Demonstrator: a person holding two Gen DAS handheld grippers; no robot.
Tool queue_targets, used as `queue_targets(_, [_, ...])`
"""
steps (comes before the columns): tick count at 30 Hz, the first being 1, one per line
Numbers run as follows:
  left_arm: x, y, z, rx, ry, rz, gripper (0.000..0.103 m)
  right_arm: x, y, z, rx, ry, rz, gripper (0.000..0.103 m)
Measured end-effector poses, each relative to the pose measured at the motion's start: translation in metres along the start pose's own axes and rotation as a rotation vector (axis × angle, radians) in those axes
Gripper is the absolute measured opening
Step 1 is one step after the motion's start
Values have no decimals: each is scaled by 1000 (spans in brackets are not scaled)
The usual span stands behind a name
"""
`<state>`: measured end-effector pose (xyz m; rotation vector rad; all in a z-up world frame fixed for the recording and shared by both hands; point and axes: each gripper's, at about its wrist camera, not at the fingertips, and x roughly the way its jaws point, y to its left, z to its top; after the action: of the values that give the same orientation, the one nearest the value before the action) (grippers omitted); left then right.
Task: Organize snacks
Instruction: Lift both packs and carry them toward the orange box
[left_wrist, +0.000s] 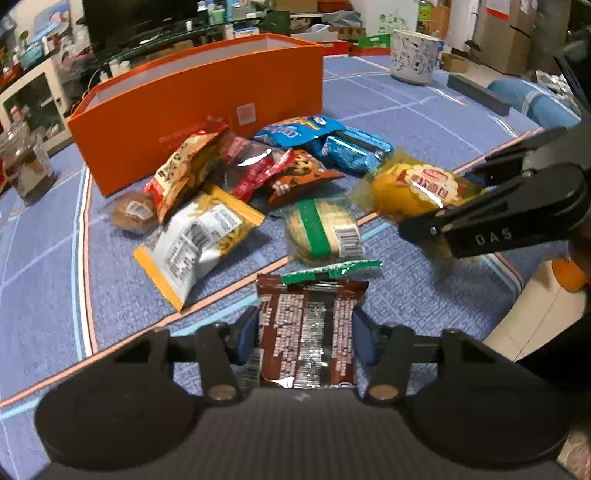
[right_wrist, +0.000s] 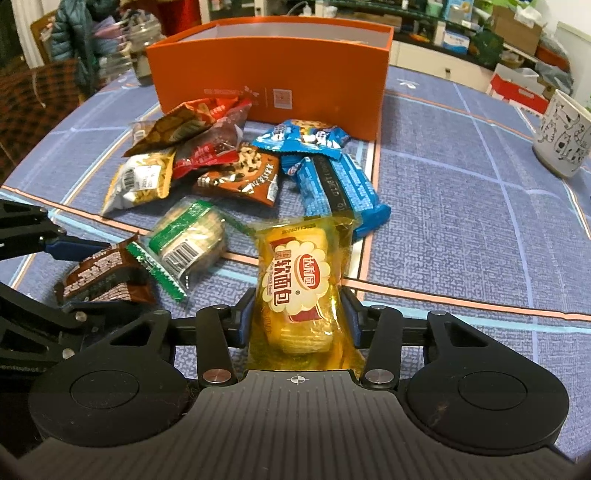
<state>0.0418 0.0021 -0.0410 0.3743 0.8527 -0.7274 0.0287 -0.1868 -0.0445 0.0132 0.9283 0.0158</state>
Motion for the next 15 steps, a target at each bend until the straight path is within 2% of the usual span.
queue_targets(7, [-11, 6, 4, -38, -36, 14, 53, -7, -1, 4, 3, -13, 18, 29])
queue_targets(15, [-15, 4, 3, -24, -34, 11, 53, -12, 1, 5, -17, -19, -13, 29])
